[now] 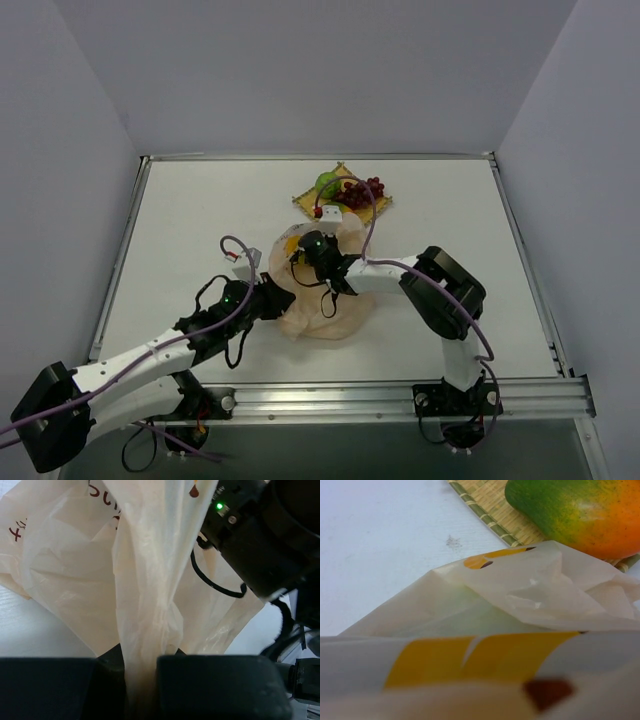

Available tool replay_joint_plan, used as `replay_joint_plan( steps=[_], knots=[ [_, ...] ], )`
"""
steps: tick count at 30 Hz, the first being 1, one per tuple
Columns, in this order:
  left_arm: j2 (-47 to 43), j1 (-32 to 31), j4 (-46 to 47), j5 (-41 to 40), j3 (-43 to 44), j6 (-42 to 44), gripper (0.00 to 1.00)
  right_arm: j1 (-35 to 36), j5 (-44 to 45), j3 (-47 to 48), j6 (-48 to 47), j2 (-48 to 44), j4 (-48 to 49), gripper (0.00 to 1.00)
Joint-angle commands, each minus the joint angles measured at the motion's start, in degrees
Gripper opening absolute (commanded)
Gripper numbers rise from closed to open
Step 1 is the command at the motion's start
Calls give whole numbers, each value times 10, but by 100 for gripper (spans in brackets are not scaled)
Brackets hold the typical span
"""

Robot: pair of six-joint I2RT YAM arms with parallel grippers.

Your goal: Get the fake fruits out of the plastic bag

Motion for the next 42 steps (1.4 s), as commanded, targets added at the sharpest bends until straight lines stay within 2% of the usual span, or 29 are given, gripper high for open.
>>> replay_joint_plan(
  steps=[1, 3, 5, 6, 7, 8, 11, 16, 22, 26, 31, 36, 42],
  knots=[
    [-3, -5, 8, 0, 13, -2, 2, -28, 16, 34, 10, 36, 27, 100],
    [-4, -5, 1, -3, 12, -2, 2, -31, 16, 48, 8, 49, 27, 96],
    [-4, -5, -3, -7, 13, 0, 2, -33, 7, 49, 7, 56, 31, 85],
    [-4, -5, -4, -11, 14, 2, 2, -33, -2, 35, -2, 55, 63, 79],
    [-3, -5, -3, -11, 14, 1, 2, -32, -14, 23, -6, 48, 83, 53],
    [-1, -5, -3, -12, 17, 1, 2, -31, -27, 14, -9, 43, 95, 44],
    [5, -5, -5, -18, 25, 6, 2, -7, -44, -10, -35, 8, 97, 33],
    [11, -4, -37, -54, 44, 17, 2, 50, -78, -100, -57, -100, 69, 32],
    [8, 0, -64, -92, 64, 37, 2, 133, -51, -190, -77, -267, 25, 32],
    [-8, 5, -90, -105, 69, 41, 2, 182, 21, -205, -111, -362, 6, 32],
    [-35, 6, -153, -121, 68, 44, 2, 190, 56, -188, -159, -436, 27, 31],
    [-55, 6, -177, -113, 61, 35, 2, 189, 125, -165, -247, -407, 136, 31],
    [-103, 3, -201, -85, 61, 34, 2, 213, 247, -150, -374, -245, 264, 31]
  ],
)
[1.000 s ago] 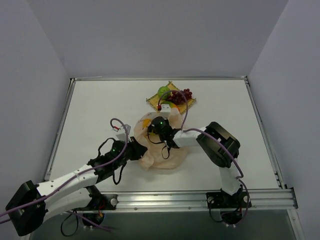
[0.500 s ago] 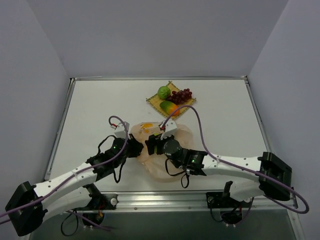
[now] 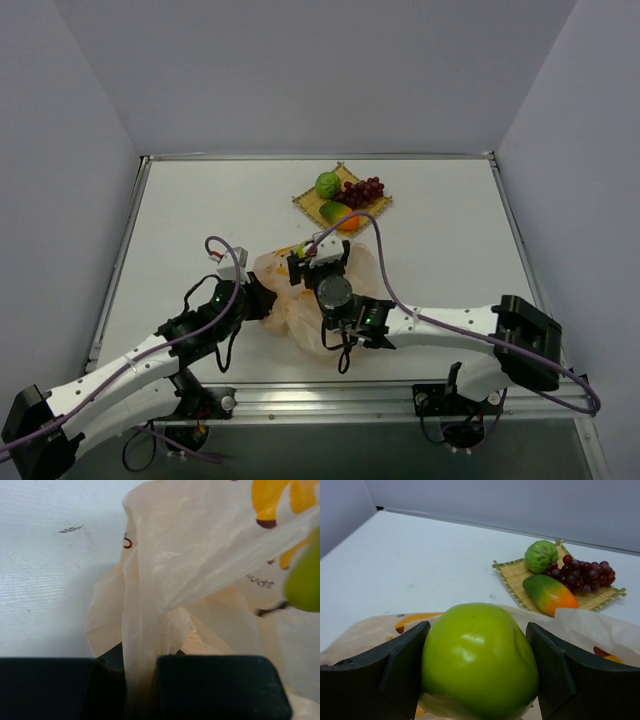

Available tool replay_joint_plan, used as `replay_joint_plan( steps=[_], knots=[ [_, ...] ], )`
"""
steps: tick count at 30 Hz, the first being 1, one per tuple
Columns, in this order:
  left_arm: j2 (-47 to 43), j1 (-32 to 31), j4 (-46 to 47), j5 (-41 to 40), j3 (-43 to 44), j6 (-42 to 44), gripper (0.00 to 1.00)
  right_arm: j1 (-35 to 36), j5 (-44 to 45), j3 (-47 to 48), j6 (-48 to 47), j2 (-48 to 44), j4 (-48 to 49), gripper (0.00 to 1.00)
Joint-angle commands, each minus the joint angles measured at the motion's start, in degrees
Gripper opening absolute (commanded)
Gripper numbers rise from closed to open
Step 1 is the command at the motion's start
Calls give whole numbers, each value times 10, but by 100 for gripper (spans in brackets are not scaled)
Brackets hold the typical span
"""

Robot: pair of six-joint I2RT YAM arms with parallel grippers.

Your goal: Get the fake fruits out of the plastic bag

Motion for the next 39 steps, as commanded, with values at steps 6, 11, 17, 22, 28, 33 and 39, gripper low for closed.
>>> replay_joint_plan(
  steps=[6, 11, 17, 22, 28, 33, 39],
  knots=[
    [-64, -3, -80, 25, 14, -8, 2, 55, 189, 4, -216, 128, 308, 27],
    [-81, -4, -100, -6, -18, -31, 2, 59, 63, 84, -128, 65, 108, 27],
    [-23, 1, -53, -53, 35, 22, 2, 58, -117, 132, 65, -35, -128, 28],
    [28, 19, -47, -65, 78, 56, 2, 34, -251, 134, 158, -117, -209, 28],
    [-44, 29, -162, -92, 78, 43, 2, -101, -290, 164, 153, -146, -215, 28],
    [-99, 35, -319, -181, 114, 15, 2, -229, -296, 229, 141, -40, -212, 27],
    [-119, 37, -414, -212, 143, -13, 2, -319, -252, 273, 98, 108, -131, 27]
  ],
)
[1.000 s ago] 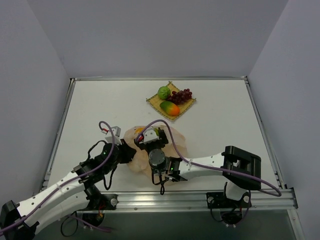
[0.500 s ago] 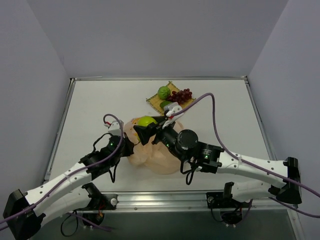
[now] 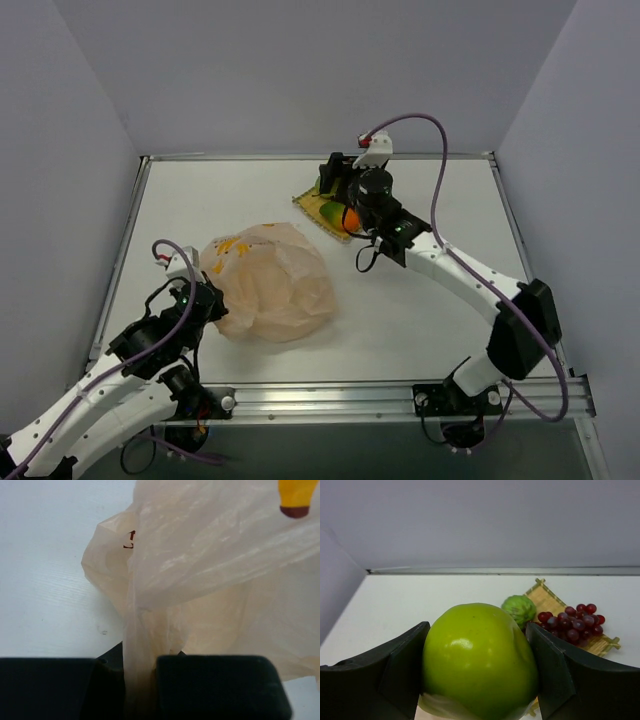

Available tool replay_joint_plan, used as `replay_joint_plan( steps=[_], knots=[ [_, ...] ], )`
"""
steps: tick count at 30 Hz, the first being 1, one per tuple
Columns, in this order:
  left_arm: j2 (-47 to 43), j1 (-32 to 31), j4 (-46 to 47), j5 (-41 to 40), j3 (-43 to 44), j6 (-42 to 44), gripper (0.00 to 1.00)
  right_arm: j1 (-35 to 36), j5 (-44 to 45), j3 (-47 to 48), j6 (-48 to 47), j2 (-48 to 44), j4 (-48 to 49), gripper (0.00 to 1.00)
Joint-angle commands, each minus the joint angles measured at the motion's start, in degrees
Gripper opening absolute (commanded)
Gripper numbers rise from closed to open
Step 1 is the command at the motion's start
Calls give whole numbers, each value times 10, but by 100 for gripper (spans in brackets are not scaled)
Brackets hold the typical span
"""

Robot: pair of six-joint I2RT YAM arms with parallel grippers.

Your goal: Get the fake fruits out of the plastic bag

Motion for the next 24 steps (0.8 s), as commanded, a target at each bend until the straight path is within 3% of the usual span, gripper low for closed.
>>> replay_joint_plan(
  steps=[1, 8, 17, 24],
  knots=[
    [0, 4, -95, -38, 27, -27, 2, -37, 6, 41, -21, 75, 62, 27],
    [-27, 7, -26, 14, -27, -17, 2, -92, -15, 162, -41, 244, 59, 27],
    [-5, 9, 40, 40, -46, 17, 2, -136, -107, 261, -51, 348, -27, 30],
    [9, 12, 80, 55, -51, 29, 2, -118, -104, 167, -31, 319, 28, 33]
  ],
)
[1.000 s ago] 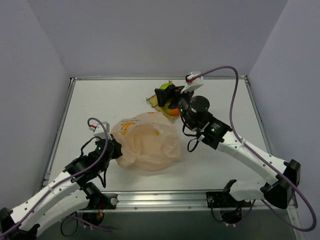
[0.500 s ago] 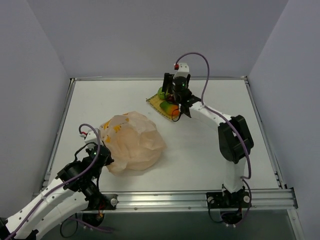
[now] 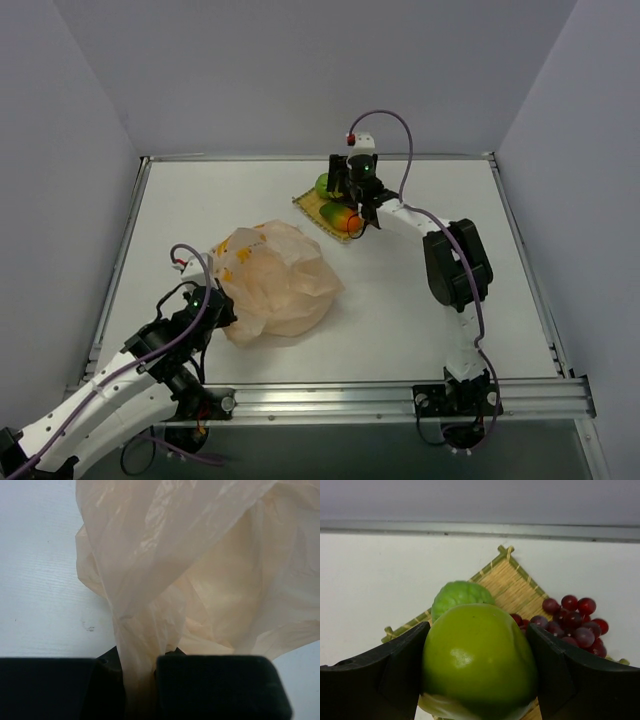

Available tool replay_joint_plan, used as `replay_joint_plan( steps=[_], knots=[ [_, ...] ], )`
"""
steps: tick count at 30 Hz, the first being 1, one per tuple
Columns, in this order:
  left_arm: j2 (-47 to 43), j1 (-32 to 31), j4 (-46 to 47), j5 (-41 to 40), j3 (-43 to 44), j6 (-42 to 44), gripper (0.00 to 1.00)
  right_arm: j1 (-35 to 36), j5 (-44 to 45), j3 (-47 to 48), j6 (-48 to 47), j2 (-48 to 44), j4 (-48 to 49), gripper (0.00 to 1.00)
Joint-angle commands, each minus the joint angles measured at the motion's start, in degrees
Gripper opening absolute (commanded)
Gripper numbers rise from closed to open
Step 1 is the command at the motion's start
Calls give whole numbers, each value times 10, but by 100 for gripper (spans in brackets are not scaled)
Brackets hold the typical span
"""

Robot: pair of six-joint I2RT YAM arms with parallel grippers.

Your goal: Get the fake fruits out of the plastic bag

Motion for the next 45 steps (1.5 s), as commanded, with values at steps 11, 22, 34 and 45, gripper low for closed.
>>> replay_joint_plan(
  steps=[11, 22, 34, 45],
  knots=[
    [5, 6, 58, 36, -9, 0, 2, 19, 3, 5, 14, 41, 19, 49],
    [17, 6, 75, 47, -12, -3, 2, 19, 14, -7, 20, 17, 25, 98],
    [34, 5, 117, 61, -20, 1, 2, 19, -3, -63, 34, -147, 24, 100],
    [180, -23, 305, 126, -31, 24, 2, 40, 37, -227, 56, -369, 6, 100]
  ],
)
